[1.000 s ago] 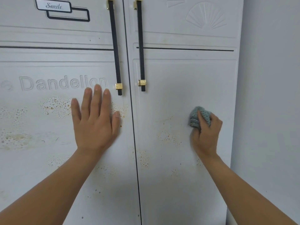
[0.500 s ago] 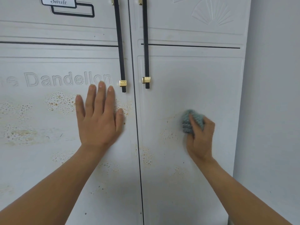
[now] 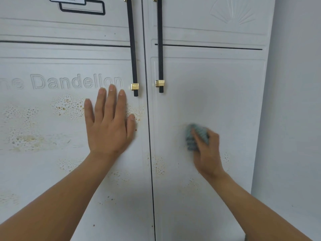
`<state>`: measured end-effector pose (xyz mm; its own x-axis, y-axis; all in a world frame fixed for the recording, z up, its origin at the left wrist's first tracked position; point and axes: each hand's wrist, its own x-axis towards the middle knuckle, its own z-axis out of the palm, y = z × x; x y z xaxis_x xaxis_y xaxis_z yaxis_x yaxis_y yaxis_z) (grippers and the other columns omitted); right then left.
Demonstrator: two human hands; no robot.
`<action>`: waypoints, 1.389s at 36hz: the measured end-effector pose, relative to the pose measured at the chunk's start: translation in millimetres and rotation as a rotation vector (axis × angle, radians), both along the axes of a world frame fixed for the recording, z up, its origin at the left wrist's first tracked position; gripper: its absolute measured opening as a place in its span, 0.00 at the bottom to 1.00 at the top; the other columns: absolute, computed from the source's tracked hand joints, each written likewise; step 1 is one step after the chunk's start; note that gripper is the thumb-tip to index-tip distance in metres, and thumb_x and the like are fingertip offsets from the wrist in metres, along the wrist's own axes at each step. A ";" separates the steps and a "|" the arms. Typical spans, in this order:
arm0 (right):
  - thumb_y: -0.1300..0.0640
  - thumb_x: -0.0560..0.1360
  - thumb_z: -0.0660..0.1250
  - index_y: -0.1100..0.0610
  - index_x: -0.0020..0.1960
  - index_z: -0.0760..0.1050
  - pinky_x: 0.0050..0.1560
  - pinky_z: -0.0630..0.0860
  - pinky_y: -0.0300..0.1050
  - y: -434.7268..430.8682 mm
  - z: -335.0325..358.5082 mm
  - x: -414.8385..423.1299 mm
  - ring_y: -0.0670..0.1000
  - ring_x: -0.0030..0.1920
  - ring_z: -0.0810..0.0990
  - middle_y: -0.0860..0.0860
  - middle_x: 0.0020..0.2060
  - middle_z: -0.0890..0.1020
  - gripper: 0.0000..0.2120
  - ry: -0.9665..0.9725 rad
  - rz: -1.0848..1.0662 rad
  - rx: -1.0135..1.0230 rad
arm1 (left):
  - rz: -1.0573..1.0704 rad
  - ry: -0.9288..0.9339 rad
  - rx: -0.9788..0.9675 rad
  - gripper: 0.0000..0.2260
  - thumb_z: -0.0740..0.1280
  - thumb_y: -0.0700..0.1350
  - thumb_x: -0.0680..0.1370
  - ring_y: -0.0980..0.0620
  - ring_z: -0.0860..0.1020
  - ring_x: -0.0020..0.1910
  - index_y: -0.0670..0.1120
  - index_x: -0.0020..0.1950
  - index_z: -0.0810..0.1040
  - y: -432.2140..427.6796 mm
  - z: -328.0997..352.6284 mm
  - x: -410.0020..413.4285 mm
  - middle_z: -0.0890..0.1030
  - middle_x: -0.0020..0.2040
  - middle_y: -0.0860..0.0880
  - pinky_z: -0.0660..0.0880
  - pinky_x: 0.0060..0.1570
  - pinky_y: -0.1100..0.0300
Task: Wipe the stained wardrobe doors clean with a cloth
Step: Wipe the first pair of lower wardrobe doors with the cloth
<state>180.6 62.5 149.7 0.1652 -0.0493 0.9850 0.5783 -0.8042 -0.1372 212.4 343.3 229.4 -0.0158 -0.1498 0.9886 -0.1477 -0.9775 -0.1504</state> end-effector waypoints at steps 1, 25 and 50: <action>0.64 0.82 0.62 0.71 0.69 0.70 0.64 0.66 0.27 -1.6 8.1 -0.1 0.33 0.64 0.67 0.55 0.60 0.66 0.18 -0.001 0.032 0.181 | 0.004 -0.002 0.000 0.28 0.57 0.54 0.85 0.40 0.58 0.83 0.44 0.83 0.62 0.2 0.0 0.4 0.62 0.83 0.42 0.54 0.80 0.35; 0.68 0.76 0.60 0.64 0.71 0.73 0.66 0.70 0.53 56.0 18.7 17.7 0.60 0.62 0.68 0.58 0.63 0.68 0.23 -0.076 -0.067 0.327 | 0.026 -0.040 -0.006 0.27 0.59 0.53 0.84 0.40 0.61 0.82 0.44 0.82 0.66 -0.9 0.5 -0.7 0.65 0.82 0.42 0.56 0.79 0.35; 0.65 0.76 0.62 0.64 0.65 0.78 0.55 0.77 0.53 53.3 65.1 0.1 0.61 0.57 0.71 0.58 0.60 0.71 0.19 -0.079 -0.127 -0.326 | 0.019 -0.041 -0.008 0.27 0.59 0.53 0.84 0.41 0.61 0.82 0.44 0.82 0.66 -1.0 0.3 0.1 0.65 0.82 0.42 0.58 0.79 0.35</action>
